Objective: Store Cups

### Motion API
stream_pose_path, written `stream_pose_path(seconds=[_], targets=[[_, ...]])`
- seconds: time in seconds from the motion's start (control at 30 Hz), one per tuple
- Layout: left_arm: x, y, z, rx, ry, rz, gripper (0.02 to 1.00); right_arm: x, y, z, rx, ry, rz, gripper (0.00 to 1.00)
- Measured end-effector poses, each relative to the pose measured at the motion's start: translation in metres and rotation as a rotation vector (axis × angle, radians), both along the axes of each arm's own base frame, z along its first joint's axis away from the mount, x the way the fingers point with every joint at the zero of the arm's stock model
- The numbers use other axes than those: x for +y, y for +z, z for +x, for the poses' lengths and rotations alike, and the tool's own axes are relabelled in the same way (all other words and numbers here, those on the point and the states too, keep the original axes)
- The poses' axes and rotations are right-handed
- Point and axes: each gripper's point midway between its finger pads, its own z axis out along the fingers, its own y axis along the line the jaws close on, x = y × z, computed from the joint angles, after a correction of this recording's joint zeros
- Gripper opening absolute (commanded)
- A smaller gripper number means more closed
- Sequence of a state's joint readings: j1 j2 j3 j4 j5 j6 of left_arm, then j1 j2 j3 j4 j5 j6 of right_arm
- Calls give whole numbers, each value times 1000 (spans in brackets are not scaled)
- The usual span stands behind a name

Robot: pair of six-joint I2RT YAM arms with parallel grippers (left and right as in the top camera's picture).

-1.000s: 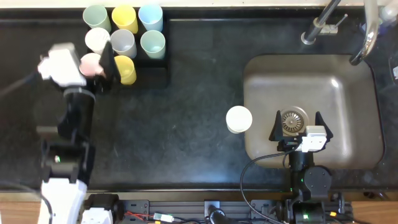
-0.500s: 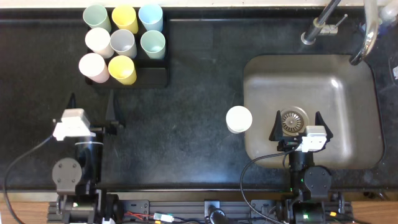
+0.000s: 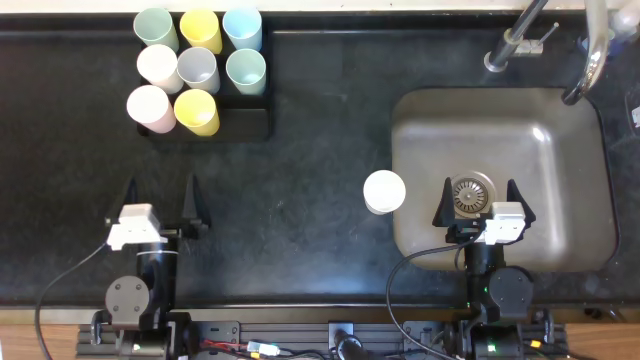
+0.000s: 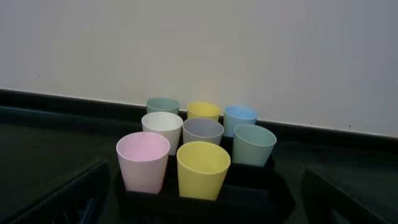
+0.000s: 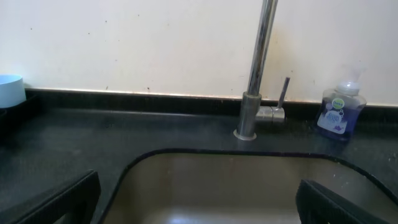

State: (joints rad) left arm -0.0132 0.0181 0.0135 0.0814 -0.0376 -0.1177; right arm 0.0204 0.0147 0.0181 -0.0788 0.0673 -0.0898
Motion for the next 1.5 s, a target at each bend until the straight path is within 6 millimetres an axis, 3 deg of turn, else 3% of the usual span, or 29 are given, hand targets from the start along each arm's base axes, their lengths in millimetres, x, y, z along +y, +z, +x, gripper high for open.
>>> stream_pose_path(seconds=[0.2,1.5], targets=[[-3,-41,0,161,-14,18,1000,0,0,0,0,0,0,998],[-3,-40,0,160,-14,24,1000,0,0,0,0,0,0,998]])
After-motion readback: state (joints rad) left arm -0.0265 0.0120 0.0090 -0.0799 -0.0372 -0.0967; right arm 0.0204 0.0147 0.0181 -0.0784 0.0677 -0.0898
